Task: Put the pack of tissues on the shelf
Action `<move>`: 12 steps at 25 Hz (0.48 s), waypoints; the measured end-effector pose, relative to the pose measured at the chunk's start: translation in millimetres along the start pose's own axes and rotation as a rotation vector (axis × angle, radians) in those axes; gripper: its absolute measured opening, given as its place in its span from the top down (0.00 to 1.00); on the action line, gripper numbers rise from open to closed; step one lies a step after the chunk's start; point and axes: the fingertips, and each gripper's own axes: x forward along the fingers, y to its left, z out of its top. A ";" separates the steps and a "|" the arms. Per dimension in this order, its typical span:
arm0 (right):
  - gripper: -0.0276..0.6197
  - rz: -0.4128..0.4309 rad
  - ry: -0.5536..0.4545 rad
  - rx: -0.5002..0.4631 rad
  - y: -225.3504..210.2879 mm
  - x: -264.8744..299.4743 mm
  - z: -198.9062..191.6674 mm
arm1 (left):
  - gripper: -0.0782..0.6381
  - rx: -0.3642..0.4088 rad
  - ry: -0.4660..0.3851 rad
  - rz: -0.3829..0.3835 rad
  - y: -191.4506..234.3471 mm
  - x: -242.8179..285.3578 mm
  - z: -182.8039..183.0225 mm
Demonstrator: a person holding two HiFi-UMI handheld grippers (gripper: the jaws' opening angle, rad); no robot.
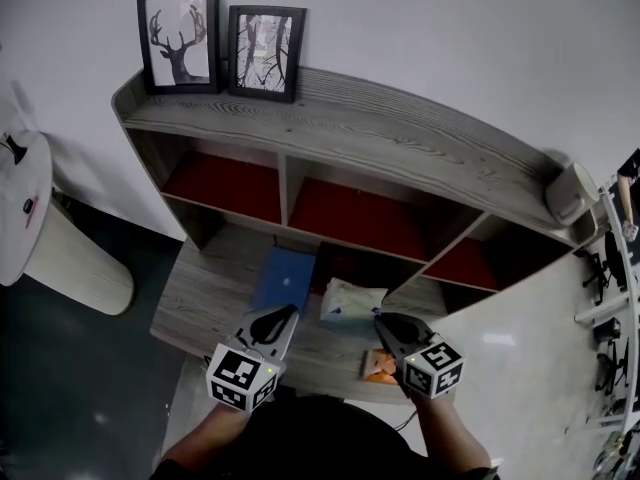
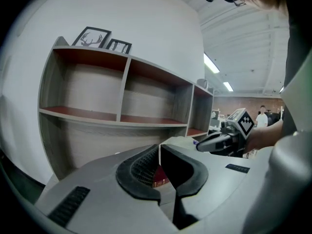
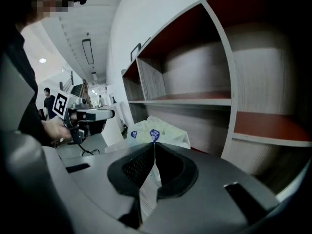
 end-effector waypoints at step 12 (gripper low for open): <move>0.92 0.008 -0.181 -0.046 15.3 -14.6 98.9 | 0.86 0.033 -0.076 -0.030 11.3 -22.5 49.6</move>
